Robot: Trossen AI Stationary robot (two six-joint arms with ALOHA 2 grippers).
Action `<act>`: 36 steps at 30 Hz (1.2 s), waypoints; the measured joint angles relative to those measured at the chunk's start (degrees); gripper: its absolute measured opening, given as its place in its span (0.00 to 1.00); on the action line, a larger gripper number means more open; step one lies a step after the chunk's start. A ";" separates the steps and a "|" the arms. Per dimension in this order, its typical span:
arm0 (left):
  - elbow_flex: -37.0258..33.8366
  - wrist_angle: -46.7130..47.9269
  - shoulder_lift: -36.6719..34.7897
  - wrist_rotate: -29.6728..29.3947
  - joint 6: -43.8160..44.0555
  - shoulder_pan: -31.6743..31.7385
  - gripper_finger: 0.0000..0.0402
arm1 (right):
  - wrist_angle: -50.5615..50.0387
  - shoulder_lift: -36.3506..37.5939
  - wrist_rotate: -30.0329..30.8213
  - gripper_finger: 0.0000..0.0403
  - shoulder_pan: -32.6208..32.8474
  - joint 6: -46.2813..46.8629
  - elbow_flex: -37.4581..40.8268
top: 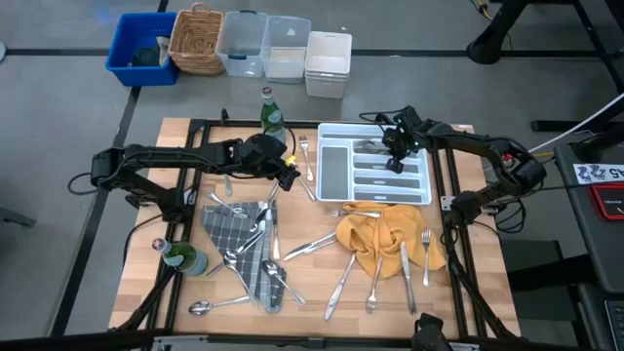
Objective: Sort silverware
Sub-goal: Put the silver fork into the cutlery tray, then put the silver spoon into the cutlery tray
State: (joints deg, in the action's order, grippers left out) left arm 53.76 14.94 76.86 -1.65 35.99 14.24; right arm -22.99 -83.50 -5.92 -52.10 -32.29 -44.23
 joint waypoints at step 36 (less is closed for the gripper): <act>0.02 13.38 0.13 -0.01 10.95 0.15 0.29 | 1.79 1.62 -14.08 0.23 6.82 37.99 -9.59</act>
State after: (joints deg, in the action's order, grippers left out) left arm 53.78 28.31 76.99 -1.66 46.93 14.39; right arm -21.20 -81.89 -20.00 -45.28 5.69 -53.81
